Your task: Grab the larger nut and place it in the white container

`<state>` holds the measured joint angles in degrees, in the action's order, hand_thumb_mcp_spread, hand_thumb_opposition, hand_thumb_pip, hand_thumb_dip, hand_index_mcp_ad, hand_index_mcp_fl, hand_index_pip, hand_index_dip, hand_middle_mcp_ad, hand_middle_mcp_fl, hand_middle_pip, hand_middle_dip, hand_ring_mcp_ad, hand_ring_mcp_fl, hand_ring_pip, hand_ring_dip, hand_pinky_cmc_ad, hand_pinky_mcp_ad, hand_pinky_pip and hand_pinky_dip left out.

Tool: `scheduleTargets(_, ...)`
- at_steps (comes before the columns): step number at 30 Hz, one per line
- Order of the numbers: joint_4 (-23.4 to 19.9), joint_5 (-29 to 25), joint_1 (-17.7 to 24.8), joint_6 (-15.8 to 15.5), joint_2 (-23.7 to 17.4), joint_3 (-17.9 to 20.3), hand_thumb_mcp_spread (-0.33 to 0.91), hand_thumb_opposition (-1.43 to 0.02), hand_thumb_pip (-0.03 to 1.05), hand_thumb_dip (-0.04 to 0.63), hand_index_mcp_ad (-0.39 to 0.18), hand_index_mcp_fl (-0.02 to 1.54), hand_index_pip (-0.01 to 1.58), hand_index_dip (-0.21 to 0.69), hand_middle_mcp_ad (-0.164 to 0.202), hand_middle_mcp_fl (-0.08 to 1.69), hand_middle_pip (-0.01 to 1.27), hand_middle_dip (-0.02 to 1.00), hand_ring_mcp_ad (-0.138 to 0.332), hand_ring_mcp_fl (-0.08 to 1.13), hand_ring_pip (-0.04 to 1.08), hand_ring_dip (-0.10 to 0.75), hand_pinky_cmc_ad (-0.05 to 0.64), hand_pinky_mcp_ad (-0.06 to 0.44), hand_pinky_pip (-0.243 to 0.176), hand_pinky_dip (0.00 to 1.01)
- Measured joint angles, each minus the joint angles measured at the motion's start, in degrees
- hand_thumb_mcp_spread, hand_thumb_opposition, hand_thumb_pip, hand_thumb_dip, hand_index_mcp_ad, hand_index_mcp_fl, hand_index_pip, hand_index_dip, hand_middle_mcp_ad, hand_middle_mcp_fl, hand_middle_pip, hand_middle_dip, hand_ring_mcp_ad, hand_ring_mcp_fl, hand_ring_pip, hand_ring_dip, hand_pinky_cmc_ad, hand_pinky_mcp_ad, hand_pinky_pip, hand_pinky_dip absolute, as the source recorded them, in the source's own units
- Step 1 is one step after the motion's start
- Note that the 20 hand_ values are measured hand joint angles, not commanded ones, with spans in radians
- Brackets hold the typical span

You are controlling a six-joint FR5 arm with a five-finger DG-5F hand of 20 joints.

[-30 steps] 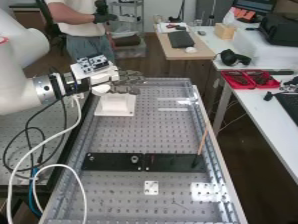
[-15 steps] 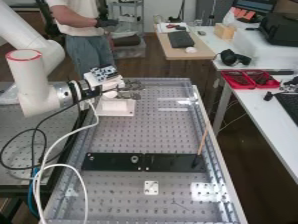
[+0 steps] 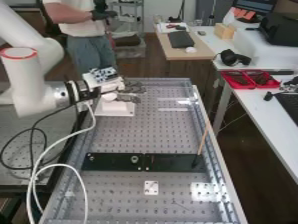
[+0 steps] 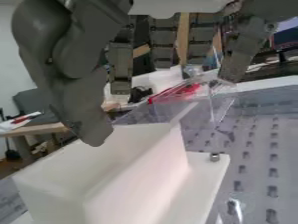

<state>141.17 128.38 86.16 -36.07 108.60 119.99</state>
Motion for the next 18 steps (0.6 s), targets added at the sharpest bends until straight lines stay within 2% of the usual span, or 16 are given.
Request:
scheduleTargets(3,0.1,-0.6,-1.8,1.3,-2.1,-0.1,0.33,-0.88,0.73,0.253,-0.154,0.02,0.95,-0.026,0.086,0.02,0.13,0.24,0.159,0.01,0.09,0.15,0.367,0.302,-0.089,0.55)
scheduleTargets(10,0.4,-3.4,-9.7,4.3,-10.0,-0.7,0.29,-0.87,0.7,0.253,-0.154,0.02,0.76,-0.037,0.086,0.02,0.13,0.24,0.159,0.01,0.09,0.147,0.367,0.304,-0.093,0.58)
scheduleTargets(14,1.6,-7.3,-14.0,4.2,-14.6,-2.0,0.29,-0.85,0.7,0.253,-0.154,0.02,0.68,-0.033,0.086,0.02,0.13,0.24,0.159,0.01,0.09,0.147,0.37,0.304,-0.089,0.6)
scheduleTargets(16,3.0,-10.2,-15.0,3.6,-16.2,-3.0,0.29,-0.85,0.7,0.253,-0.154,0.02,0.66,-0.033,0.086,0.02,0.13,0.24,0.159,0.01,0.09,0.147,0.372,0.304,-0.108,0.6)
scheduleTargets(18,4.5,-13.4,-15.2,3.0,-16.8,-4.2,0.29,-0.84,0.7,0.253,-0.154,0.02,0.63,-0.033,0.086,0.03,0.13,0.24,0.159,0.0,0.09,0.148,0.375,0.304,-0.108,0.6)
